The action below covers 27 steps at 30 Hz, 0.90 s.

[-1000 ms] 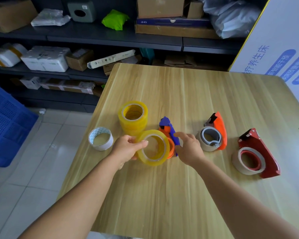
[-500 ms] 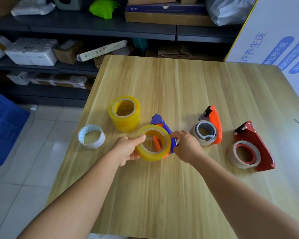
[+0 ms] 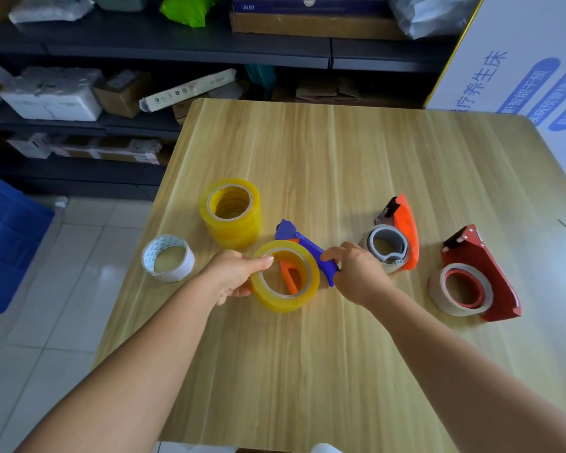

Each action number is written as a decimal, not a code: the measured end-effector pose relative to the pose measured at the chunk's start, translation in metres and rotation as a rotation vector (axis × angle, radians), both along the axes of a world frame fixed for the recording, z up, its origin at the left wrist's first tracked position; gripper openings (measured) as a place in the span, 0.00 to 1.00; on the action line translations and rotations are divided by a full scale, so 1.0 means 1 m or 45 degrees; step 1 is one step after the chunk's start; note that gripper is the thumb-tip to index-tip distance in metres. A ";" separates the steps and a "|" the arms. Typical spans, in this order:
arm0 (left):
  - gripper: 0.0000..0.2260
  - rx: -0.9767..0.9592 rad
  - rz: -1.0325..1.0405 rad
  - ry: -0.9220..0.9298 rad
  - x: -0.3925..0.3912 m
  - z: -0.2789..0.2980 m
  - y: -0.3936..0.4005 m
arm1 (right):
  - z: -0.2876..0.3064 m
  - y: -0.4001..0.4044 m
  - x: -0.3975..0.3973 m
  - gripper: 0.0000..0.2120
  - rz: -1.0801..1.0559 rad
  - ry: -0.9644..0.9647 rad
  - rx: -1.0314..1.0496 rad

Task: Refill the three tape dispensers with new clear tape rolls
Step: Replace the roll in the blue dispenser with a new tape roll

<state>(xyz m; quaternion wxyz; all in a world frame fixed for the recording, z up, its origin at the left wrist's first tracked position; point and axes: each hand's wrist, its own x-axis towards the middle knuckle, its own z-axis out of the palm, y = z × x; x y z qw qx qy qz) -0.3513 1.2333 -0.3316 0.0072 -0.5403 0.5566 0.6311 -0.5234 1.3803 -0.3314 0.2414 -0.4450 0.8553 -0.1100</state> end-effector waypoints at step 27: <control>0.19 0.185 0.060 0.091 0.001 0.000 0.009 | -0.002 0.000 0.012 0.14 -0.042 -0.024 -0.038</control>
